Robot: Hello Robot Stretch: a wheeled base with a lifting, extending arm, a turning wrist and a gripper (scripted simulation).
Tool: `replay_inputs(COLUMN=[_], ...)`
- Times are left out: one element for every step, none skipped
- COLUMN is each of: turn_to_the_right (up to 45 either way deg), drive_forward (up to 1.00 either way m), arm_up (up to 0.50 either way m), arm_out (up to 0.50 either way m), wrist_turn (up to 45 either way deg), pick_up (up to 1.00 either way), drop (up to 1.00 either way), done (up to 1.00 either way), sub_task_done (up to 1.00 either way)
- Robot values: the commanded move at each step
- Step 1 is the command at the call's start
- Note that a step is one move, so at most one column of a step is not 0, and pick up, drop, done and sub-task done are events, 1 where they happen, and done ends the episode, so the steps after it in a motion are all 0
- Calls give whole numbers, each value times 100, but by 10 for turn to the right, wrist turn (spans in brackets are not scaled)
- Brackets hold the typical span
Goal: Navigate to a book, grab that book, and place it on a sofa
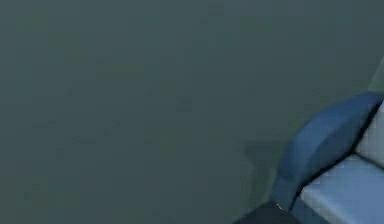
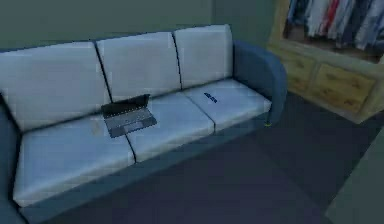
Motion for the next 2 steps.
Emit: replay_inputs(turn_to_the_right=[-450, -450], drive_forward=[0, 0], arm_up=[0, 0], arm_out=[0, 0], wrist_turn=[0, 0], pick_up=[0, 0], drop=[0, 0], done=[0, 0], sub_task_done=[0, 0])
